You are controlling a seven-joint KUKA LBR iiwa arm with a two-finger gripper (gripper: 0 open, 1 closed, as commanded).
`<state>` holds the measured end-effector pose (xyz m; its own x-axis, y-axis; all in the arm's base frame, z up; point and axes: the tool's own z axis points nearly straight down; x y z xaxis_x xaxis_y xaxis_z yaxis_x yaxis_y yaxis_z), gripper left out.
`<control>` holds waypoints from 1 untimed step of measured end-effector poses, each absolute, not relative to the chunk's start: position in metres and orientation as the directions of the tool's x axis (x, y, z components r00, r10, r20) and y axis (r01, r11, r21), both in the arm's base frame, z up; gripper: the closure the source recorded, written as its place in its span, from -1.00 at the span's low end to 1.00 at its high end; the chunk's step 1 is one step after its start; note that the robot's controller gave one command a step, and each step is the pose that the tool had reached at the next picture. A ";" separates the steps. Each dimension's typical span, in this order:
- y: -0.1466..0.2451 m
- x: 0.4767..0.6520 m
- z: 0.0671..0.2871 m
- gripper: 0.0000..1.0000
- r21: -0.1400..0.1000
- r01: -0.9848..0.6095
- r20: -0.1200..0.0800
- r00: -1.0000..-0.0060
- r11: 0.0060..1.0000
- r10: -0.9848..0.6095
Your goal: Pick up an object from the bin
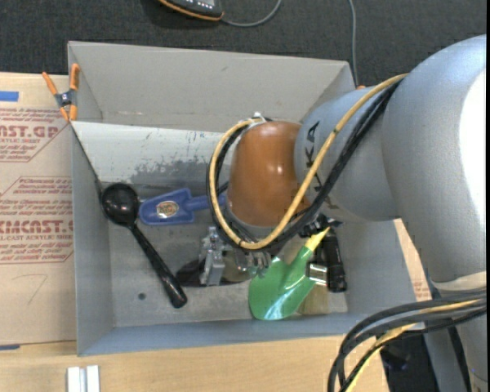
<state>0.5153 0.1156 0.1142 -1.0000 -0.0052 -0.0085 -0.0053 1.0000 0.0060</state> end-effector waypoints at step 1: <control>0.115 0.530 0.106 1.00 0.006 -0.042 -0.013 -0.999 0.999 -0.042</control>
Offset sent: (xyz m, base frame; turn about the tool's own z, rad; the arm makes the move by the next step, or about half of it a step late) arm 0.0309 -0.0005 -0.0442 -0.4400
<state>0.5298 0.1154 0.1056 -0.9990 -0.0424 -0.0125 -0.0425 0.9991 0.0058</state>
